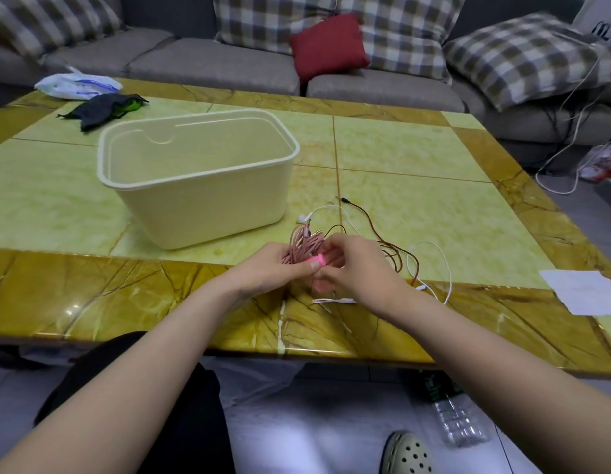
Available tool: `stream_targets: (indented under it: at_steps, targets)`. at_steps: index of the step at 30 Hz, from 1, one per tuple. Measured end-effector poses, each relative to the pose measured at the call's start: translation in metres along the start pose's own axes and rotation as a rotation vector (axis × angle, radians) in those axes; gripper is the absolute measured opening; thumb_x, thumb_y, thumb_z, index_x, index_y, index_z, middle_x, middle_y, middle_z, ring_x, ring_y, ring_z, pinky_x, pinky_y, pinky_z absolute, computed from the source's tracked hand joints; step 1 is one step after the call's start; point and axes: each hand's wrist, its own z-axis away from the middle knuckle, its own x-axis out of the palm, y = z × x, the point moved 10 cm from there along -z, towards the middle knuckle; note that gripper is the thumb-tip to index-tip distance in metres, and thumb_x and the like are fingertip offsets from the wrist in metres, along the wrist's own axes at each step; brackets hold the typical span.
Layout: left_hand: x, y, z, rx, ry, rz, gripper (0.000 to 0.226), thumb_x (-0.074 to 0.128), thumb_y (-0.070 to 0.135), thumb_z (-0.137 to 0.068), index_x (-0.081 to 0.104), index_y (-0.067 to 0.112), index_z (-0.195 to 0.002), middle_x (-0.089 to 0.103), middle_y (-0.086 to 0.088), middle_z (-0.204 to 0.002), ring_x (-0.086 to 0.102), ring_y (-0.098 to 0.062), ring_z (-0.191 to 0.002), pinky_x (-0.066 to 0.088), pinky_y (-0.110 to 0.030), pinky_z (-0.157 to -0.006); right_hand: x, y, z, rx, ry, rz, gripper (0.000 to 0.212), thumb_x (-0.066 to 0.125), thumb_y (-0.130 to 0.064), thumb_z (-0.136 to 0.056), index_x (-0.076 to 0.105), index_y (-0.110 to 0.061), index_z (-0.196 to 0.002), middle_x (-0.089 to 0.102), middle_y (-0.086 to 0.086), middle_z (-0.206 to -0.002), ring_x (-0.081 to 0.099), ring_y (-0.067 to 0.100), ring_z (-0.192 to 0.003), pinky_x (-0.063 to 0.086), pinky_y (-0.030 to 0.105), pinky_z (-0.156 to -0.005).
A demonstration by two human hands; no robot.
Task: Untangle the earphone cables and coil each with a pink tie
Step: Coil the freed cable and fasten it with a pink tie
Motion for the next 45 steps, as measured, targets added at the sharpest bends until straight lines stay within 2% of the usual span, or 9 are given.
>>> stream_targets:
  at_steps: [8, 12, 17, 24, 29, 33, 38, 43, 45]
  targets:
    - [0.003, 0.005, 0.002, 0.018, -0.011, 0.145, 0.02, 0.064, 0.029, -0.087, 0.07, 0.022, -0.104, 0.071, 0.006, -0.102, 0.061, -0.001, -0.099, 0.041, -0.01, -0.083, -0.014, 0.0, 0.009, 0.012, 0.037, -0.058, 0.019, 0.07, -0.011, -0.082, 0.068, -0.013, -0.101, 0.065, -0.004, -0.087, 0.063, 0.01, -0.078, 0.044, 0.003, -0.062]
    - [0.005, 0.0, 0.002, -0.01, -0.033, 0.13, 0.024, 0.062, 0.031, -0.088, 0.068, 0.021, -0.109, 0.07, 0.001, -0.106, 0.061, -0.011, -0.106, 0.044, -0.022, -0.093, -0.013, 0.005, 0.012, 0.039, 0.033, -0.117, 0.02, 0.07, -0.014, -0.083, 0.068, -0.012, -0.103, 0.066, -0.002, -0.085, 0.066, 0.013, -0.082, 0.054, 0.024, -0.078]
    - [0.006, -0.004, 0.002, -0.018, -0.02, 0.137, 0.023, 0.062, 0.032, -0.088, 0.069, 0.018, -0.104, 0.072, -0.003, -0.102, 0.063, -0.018, -0.102, 0.044, -0.031, -0.096, -0.006, 0.014, 0.016, 0.089, 0.021, -0.267, 0.02, 0.064, -0.016, -0.088, 0.065, -0.011, -0.108, 0.071, 0.007, -0.092, 0.07, 0.018, -0.078, 0.058, 0.04, -0.078]
    - [-0.006, 0.0, 0.002, 0.015, 0.081, 0.133, 0.019, 0.062, 0.032, -0.088, 0.069, 0.019, -0.1, 0.07, 0.0, -0.097, 0.06, -0.01, -0.092, 0.043, -0.018, -0.079, -0.023, 0.016, 0.021, 0.102, 0.196, -0.456, 0.014, 0.06, -0.009, -0.09, 0.06, -0.015, -0.103, 0.068, 0.007, -0.089, 0.069, 0.015, -0.08, 0.059, 0.03, -0.07]
    - [-0.029, -0.001, 0.002, 0.043, 0.277, -0.077, 0.005, 0.06, 0.028, -0.09, 0.064, 0.024, -0.092, 0.067, 0.001, -0.094, 0.059, -0.013, -0.091, 0.042, -0.023, -0.079, -0.033, 0.024, 0.023, 0.131, 0.254, -0.456, 0.016, 0.059, -0.012, -0.092, 0.058, -0.015, -0.107, 0.066, 0.003, -0.089, 0.068, 0.009, -0.074, 0.058, 0.025, -0.064]
    - [-0.024, -0.007, 0.0, -0.008, 0.195, 0.069, 0.025, 0.06, 0.032, -0.09, 0.068, 0.013, -0.104, 0.067, -0.001, -0.096, 0.057, -0.01, -0.084, 0.04, -0.02, -0.071, -0.03, 0.04, 0.024, 0.23, 0.271, -0.424, 0.013, 0.054, -0.015, -0.094, 0.054, -0.016, -0.107, 0.064, 0.0, -0.089, 0.067, 0.009, -0.071, 0.058, 0.03, -0.07]
    - [-0.015, -0.012, 0.001, -0.059, 0.106, 0.122, 0.042, 0.058, 0.034, -0.091, 0.064, -0.004, -0.105, 0.051, -0.007, -0.075, 0.043, -0.018, -0.072, 0.032, -0.024, -0.063, -0.029, 0.053, 0.026, 0.331, 0.303, -0.555, 0.015, 0.053, -0.014, -0.095, 0.054, -0.011, -0.109, 0.064, 0.005, -0.097, 0.067, 0.013, -0.078, 0.057, 0.031, -0.073]
    - [-0.007, -0.008, 0.002, -0.047, 0.054, 0.144, 0.026, 0.061, 0.034, -0.088, 0.072, 0.011, -0.085, 0.055, 0.006, -0.062, 0.047, -0.01, -0.063, 0.034, -0.023, -0.061, -0.007, 0.026, 0.02, 0.179, 0.047, -0.421, 0.016, 0.058, -0.012, -0.091, 0.06, -0.02, -0.105, 0.063, 0.003, -0.098, 0.069, 0.02, -0.079, 0.058, 0.038, -0.078]
    - [-0.002, -0.006, 0.004, -0.033, 0.01, 0.149, 0.02, 0.06, 0.033, -0.088, 0.07, 0.02, -0.076, 0.064, 0.01, -0.063, 0.055, -0.004, -0.063, 0.038, -0.017, -0.06, 0.006, 0.013, 0.02, 0.116, -0.07, -0.358, 0.019, 0.062, -0.014, -0.088, 0.061, -0.02, -0.106, 0.063, 0.0, -0.097, 0.069, 0.017, -0.076, 0.058, 0.031, -0.075]
